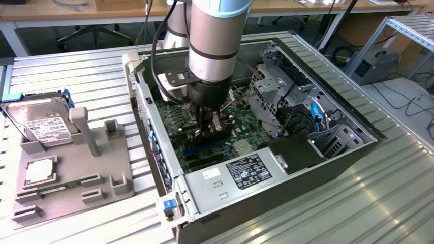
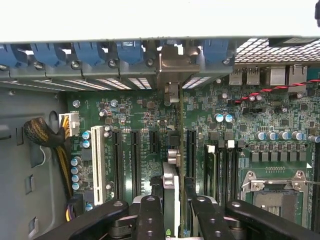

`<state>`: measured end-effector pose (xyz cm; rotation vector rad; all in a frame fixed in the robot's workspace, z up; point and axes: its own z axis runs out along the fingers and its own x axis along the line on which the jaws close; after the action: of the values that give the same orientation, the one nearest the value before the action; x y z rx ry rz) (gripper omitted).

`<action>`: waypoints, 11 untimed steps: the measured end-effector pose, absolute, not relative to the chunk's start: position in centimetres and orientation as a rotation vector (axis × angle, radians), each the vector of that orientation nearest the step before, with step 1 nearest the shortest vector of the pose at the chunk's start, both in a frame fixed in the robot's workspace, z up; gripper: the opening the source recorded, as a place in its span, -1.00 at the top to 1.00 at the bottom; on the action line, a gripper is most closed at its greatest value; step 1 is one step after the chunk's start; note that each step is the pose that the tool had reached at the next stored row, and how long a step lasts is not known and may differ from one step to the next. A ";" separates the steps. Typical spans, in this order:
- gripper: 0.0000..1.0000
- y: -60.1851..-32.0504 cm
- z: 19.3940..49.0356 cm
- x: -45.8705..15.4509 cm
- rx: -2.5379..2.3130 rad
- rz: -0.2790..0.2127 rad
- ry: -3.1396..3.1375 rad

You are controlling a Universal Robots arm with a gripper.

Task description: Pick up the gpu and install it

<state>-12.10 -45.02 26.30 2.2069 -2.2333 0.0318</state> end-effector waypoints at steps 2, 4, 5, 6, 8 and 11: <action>0.47 -45.0 26.3 -12.1 2.207 0.032 -2.233; 0.47 -45.0 26.3 -12.1 2.207 0.032 -2.233; 0.47 -45.0 26.3 -12.1 2.207 0.032 -2.233; 0.47 -45.0 26.3 -12.1 2.207 0.032 -2.233; 0.47 -45.0 26.3 -12.1 2.207 0.032 -2.233; 0.47 -45.0 26.3 -12.1 2.202 0.032 -2.237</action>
<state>-12.10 -45.02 26.32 2.2025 -2.2374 0.0318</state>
